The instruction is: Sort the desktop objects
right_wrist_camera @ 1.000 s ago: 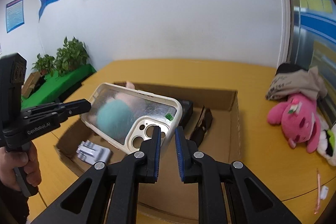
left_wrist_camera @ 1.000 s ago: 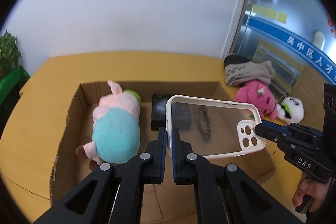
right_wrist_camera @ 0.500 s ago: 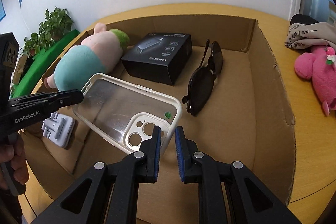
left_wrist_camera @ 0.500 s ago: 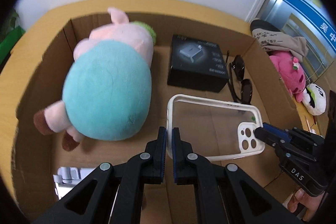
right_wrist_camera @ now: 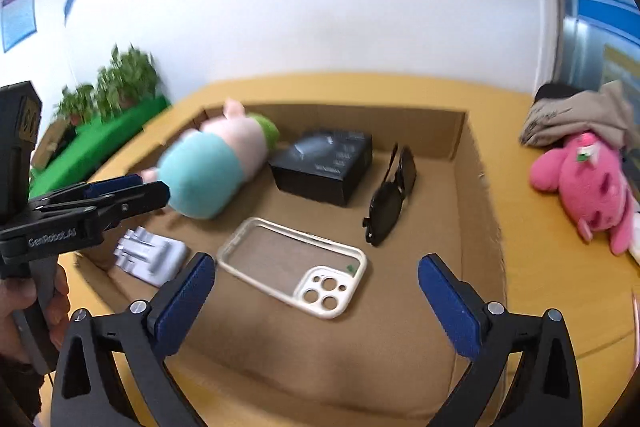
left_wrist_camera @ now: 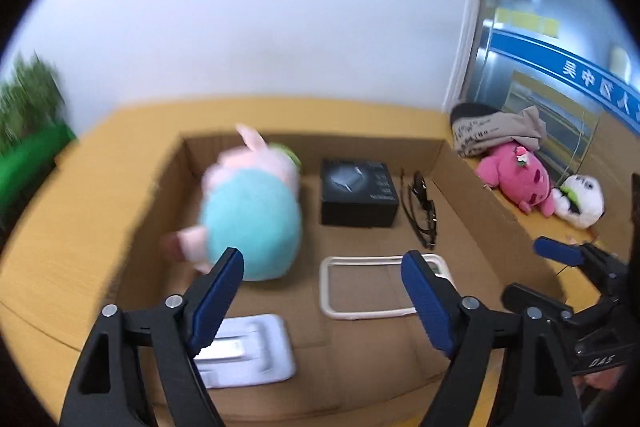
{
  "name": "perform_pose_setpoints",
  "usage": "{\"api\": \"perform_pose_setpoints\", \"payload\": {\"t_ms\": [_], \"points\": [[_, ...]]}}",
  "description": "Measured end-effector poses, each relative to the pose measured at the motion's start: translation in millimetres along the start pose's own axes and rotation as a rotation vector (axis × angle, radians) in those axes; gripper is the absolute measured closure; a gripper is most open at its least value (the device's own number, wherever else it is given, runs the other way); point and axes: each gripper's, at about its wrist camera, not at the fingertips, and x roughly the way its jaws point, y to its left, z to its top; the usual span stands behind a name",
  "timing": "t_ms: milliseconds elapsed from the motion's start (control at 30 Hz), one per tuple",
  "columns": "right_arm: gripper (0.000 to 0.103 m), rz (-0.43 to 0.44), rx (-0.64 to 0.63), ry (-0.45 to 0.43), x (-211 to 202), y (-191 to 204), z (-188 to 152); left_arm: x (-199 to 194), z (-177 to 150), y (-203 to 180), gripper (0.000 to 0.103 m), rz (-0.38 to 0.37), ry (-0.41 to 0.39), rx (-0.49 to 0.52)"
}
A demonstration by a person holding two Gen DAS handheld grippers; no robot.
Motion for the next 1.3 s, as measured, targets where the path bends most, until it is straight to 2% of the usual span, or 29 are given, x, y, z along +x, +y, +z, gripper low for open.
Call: {"api": "perform_pose_setpoints", "payload": {"t_ms": [100,300,367,433,533,700,767,1300], "points": [[0.0,-0.022,0.013,-0.114,-22,15,-29,-25,-31,4,0.022,0.055,-0.066,0.016],[0.0,-0.095,0.017,-0.121,-10,32,-57,-8,-70,20,0.022,0.102,-0.025,0.0],[0.0,-0.12,0.042,-0.125,-2,31,-65,-8,-76,20,0.019,0.107,-0.082,0.007],[0.0,-0.158,0.018,-0.15,-2,37,-69,-6,-79,17,0.017,0.113,-0.103,0.015],[0.0,-0.156,0.017,-0.161,-2,37,-70,-4,-78,17,0.015,0.112,-0.106,0.01],[0.0,-0.162,0.017,-0.155,0,38,-69,6,-77,22,0.001,0.089,-0.061,-0.034],[0.0,-0.163,0.015,-0.152,-1,38,-70,7,-78,25,0.001,0.076,-0.048,-0.061],[0.0,-0.169,0.015,-0.15,0,40,-71,7,-80,25,0.001,0.078,-0.047,-0.061]]}}
